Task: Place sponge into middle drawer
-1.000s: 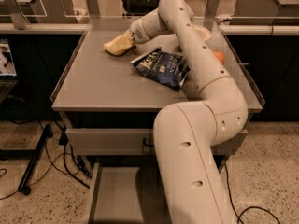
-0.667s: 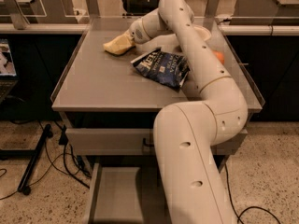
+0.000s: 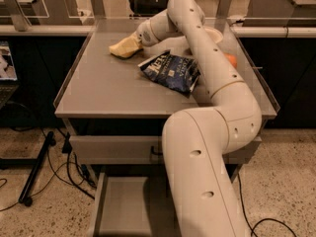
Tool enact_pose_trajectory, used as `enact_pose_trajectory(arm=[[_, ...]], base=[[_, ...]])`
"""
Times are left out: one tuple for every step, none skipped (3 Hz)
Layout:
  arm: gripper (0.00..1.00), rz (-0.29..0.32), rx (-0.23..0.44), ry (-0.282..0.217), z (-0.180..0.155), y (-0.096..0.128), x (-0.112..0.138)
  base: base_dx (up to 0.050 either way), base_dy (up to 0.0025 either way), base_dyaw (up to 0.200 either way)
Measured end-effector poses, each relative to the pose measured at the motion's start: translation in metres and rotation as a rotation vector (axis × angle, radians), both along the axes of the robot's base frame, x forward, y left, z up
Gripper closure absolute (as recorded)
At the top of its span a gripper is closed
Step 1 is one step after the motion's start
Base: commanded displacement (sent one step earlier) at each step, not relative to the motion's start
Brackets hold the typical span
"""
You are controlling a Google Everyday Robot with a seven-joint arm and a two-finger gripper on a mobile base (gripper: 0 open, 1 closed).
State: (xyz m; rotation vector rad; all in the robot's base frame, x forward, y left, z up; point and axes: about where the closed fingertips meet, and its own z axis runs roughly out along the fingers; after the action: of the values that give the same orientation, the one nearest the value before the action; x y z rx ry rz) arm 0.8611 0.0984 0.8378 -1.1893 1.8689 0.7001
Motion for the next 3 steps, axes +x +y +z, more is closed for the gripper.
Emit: enact_pose_trajectory(arm=[[1.0, 0.042, 0.005, -0.019, 0.007, 0.003, -0.008], [1.0, 0.103, 0.022, -0.047, 0.032, -0.011, -0.029], [1.0, 0.147, 0.02, -0.05, 0.054, -0.037, -0.06]], base=[[0.0, 0.0, 0.0], [0.0, 0.0, 0.0], [0.0, 0.0, 0.0]])
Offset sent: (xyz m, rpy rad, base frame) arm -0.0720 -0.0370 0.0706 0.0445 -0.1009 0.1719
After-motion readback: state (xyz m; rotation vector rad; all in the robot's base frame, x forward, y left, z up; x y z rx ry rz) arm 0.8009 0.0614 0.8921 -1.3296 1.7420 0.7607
